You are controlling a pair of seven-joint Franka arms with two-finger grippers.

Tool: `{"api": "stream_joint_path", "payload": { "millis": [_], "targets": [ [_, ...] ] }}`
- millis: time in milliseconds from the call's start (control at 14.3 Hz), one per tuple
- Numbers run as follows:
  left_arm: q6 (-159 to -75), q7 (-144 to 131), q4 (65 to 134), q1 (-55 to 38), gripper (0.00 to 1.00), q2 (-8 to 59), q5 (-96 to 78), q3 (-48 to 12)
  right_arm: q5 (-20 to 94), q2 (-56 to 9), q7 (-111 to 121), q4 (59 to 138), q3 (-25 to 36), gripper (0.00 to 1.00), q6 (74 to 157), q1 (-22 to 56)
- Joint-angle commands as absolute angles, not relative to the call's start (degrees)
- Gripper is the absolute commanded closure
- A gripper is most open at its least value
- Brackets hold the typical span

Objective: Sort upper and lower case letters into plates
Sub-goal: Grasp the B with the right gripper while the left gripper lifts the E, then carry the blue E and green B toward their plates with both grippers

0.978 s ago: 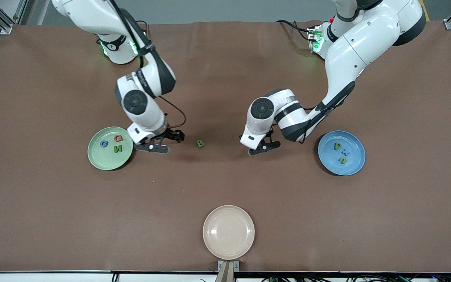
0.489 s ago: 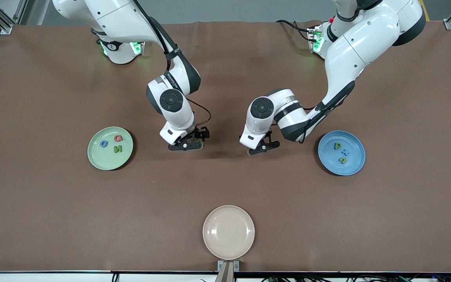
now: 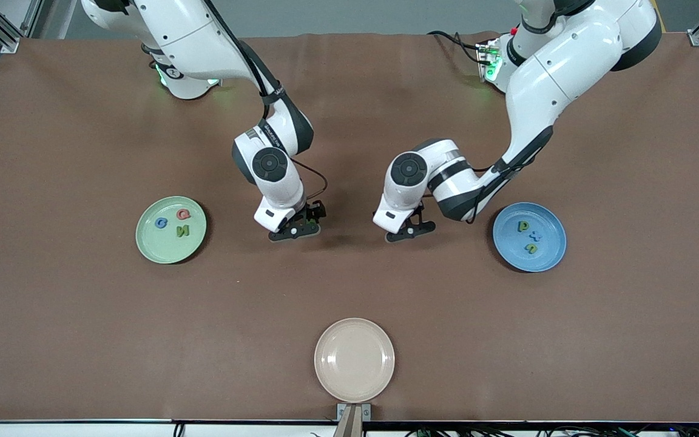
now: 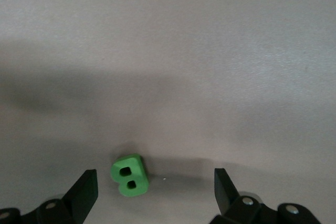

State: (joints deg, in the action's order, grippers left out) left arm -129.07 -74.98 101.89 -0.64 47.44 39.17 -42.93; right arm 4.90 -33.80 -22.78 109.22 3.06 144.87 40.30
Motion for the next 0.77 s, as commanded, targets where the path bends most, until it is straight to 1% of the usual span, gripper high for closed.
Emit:
{"api": "stream_joint_path", "payload": {
  "millis": [0, 70, 349, 419, 629, 699],
  "targets": [
    [-124.9, -70.0, 102.4, 1.5, 0.91, 43.6, 39.5, -43.1, 5.6, -34.2, -22.0, 108.5, 3.3, 0.15, 144.8, 41.4],
    [-123.9, -68.0, 102.7, 2.8, 0.91, 43.0, 39.5, -43.7, 5.6, -34.2, -22.0, 108.5, 3.3, 0.19, 144.9, 41.4],
    [-123.6, -57.0, 107.0, 14.8, 0.91, 38.2, 39.5, -50.3, 5.6, -34.8, -22.0, 108.6, 3.3, 0.22, 144.8, 42.0],
    [-123.6, -54.4, 108.5, 18.0, 0.91, 37.0, 39.5, -51.8, 5.6, -34.8, -22.1, 108.6, 3.3, 0.25, 144.8, 42.2],
    [-124.0, -46.5, 115.5, 29.1, 0.91, 33.9, 39.5, -56.1, 5.6, -34.8, -22.0, 108.6, 3.3, 0.32, 144.9, 42.2],
    [-124.3, -43.9, 118.0, 34.6, 0.91, 33.5, 40.7, -58.9, 5.6, -34.9, -22.0, 108.6, 3.3, 0.38, 144.9, 42.2]
  ]
}}
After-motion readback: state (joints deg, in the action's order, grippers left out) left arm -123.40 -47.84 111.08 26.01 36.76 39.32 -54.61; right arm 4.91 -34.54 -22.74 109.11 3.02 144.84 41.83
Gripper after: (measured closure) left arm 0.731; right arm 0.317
